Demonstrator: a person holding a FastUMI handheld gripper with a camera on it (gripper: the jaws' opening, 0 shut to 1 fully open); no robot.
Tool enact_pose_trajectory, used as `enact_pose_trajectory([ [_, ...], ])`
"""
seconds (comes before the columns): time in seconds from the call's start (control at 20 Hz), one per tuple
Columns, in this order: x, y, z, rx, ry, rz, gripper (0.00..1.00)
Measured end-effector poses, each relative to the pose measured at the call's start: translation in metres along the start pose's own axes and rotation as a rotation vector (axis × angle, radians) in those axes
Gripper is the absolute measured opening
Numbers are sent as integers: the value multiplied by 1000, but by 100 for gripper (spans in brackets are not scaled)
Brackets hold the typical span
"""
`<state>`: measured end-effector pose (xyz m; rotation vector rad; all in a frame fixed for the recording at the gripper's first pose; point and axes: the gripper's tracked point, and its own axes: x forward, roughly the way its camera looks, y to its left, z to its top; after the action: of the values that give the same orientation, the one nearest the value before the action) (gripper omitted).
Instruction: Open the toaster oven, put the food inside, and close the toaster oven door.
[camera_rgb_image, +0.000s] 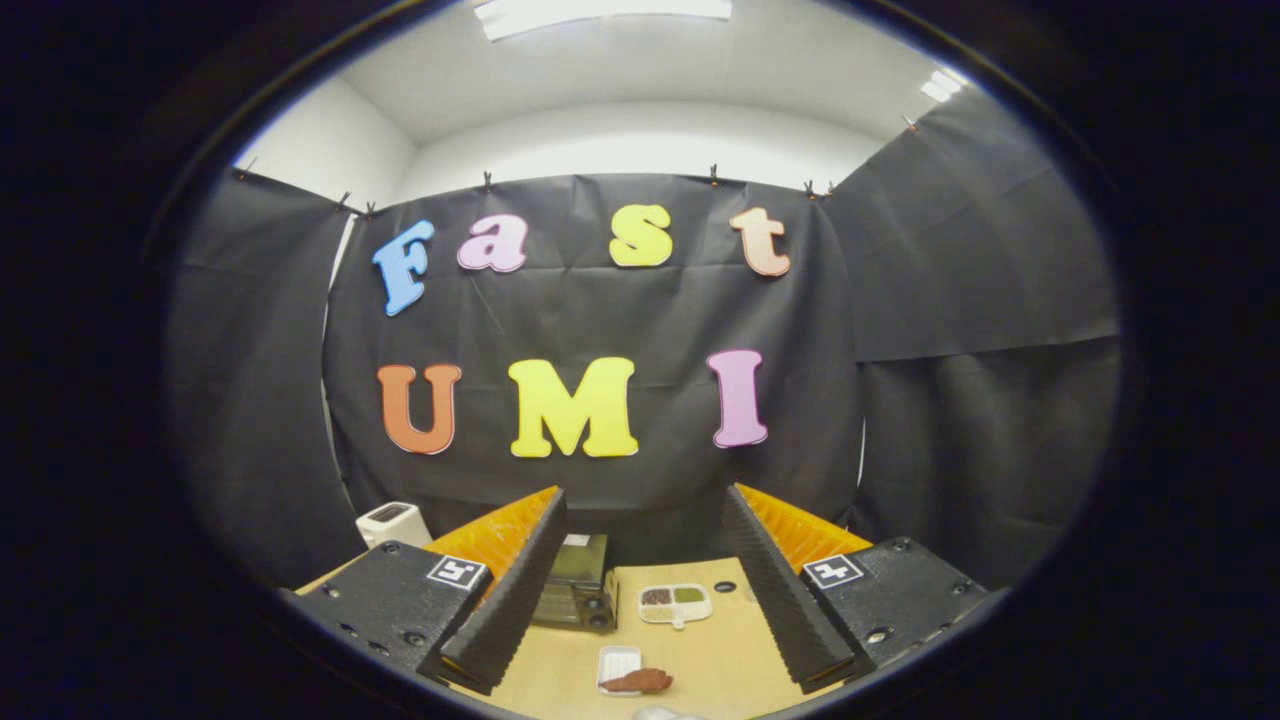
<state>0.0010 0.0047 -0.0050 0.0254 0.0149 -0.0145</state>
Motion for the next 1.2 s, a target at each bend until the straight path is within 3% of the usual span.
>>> enact_pose_trajectory([
  [0.45, 39, 27, -23, 6, 26, -68, 100],
  [0.8, 115, 131, -92, -30, 95, 61, 100],
  [1.2, 208, 236, -233, -77, 247, 170, 100],
])
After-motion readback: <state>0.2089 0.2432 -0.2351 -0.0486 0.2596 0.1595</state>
